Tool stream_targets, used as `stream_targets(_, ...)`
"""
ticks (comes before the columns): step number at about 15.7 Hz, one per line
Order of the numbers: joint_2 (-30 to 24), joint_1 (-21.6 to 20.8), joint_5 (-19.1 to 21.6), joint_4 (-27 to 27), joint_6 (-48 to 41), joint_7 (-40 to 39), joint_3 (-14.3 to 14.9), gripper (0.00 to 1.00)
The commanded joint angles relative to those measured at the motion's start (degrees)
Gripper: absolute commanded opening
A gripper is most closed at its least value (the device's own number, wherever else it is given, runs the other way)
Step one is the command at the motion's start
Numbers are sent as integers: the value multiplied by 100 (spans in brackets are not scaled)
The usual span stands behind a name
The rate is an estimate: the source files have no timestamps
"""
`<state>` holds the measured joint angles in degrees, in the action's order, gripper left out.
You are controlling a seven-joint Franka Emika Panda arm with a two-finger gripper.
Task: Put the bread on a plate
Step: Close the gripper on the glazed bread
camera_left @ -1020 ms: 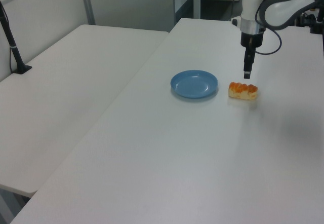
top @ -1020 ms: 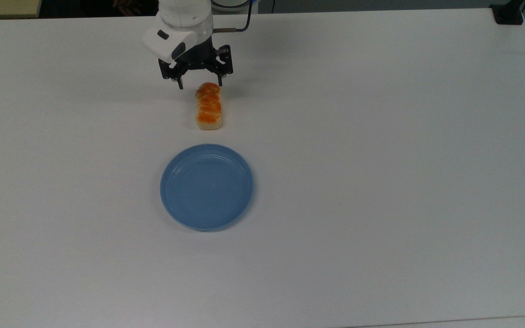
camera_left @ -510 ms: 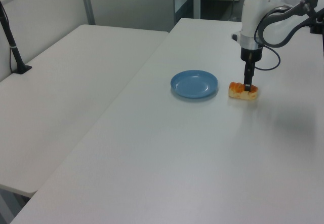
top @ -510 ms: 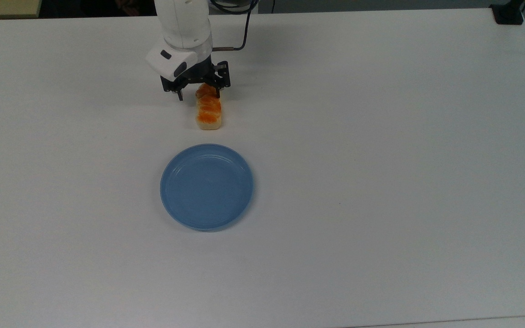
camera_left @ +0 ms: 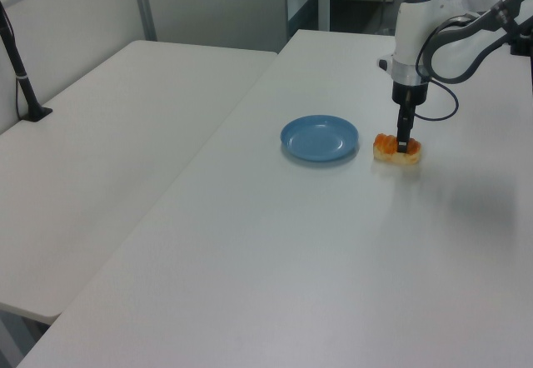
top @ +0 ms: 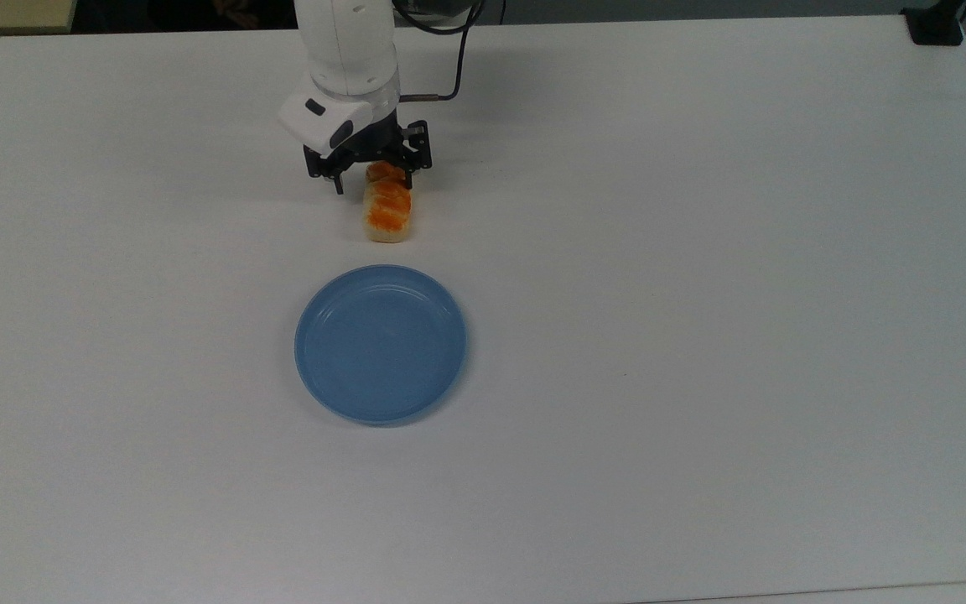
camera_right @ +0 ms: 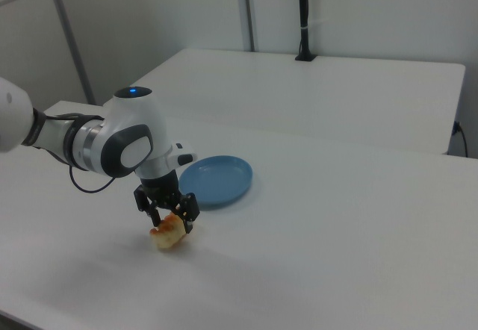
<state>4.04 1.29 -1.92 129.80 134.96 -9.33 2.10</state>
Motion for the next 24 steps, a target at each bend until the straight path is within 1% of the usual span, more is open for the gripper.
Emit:
stream_targets(1,-184,20,-89,81,92,362,-140,93)
stream_targets(5,-316,3,-89,46,-260,389,-149,94)
stream_targets(9,-176,11,-89,11,-198,493,-263,94)
stream_targets(10,-106,20,-89,-7,-164,537,-263,94)
stream_targets(12,209,-24,-89,-156,-102,765,-263,93)
stream_targets(14,316,-6,-98,-279,-58,837,-263,92)
stream_targets(16,308,38,-107,-288,-58,819,-263,86)
stream_targets(18,290,55,-98,-297,-67,793,-263,68)
stream_targets(19,281,55,-98,-297,-75,793,-263,56)
stream_targets(21,255,64,-98,-297,-93,819,-263,43)
stream_targets(22,264,55,-98,-323,-102,828,-263,32)
stream_targets(23,264,55,-98,-349,-119,837,-263,26)
stream_targets(24,255,55,-90,-358,-137,837,-263,26)
